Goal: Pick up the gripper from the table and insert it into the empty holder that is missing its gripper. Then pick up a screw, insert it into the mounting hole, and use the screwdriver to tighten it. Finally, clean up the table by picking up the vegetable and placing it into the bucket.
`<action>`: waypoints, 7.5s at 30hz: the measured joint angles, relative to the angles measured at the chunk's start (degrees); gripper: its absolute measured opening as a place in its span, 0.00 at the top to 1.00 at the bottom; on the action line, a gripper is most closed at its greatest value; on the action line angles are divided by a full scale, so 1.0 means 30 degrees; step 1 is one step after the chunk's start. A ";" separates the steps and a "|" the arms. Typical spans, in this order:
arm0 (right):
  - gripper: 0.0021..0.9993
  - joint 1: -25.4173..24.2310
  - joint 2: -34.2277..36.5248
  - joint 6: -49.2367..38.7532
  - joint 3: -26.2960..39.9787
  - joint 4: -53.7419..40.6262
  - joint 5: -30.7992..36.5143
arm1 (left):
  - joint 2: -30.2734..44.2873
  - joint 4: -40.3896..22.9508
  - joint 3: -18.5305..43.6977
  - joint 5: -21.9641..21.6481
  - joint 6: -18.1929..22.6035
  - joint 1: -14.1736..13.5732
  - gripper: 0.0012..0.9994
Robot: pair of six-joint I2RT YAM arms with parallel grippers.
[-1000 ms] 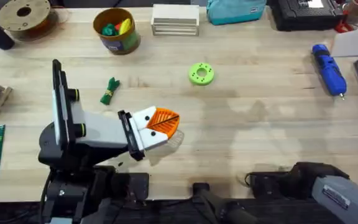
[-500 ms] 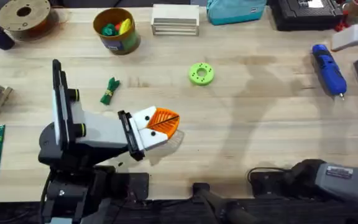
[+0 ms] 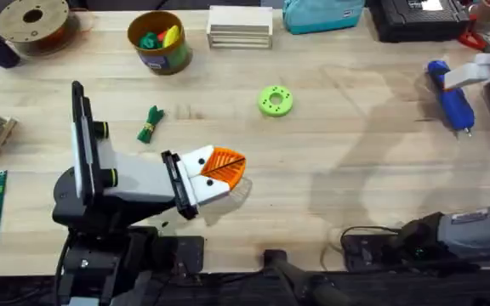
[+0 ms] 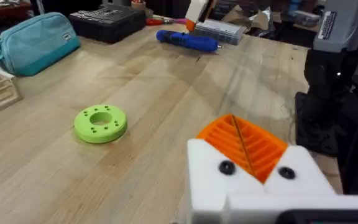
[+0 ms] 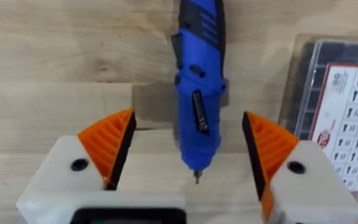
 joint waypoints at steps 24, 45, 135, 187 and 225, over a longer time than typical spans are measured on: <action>0.01 0.1894 0.7759 -0.3048 0.7416 -0.2613 0.1318 | 0.0000 0.0000 0.0000 0.0000 0.0000 0.0000 1.00; 0.01 0.1544 0.8472 -0.3018 0.7424 -0.1780 0.1399 | 0.0000 0.0000 0.0000 0.0000 0.0000 0.0000 1.00; 0.98 0.4167 -0.8626 0.1138 0.7348 -0.5917 -0.0255 | 0.0000 0.0000 0.0000 0.0000 0.0000 0.0000 1.00; 0.99 0.9617 -1.0511 0.1754 -0.3578 1.2883 -1.9066 | 0.0000 0.0000 0.0000 0.0000 0.0000 0.0000 1.00; 0.99 1.4011 -2.4769 0.4338 -1.3413 1.5085 -1.5036 | 0.0000 0.0006 0.0000 0.0000 0.0000 0.0000 1.00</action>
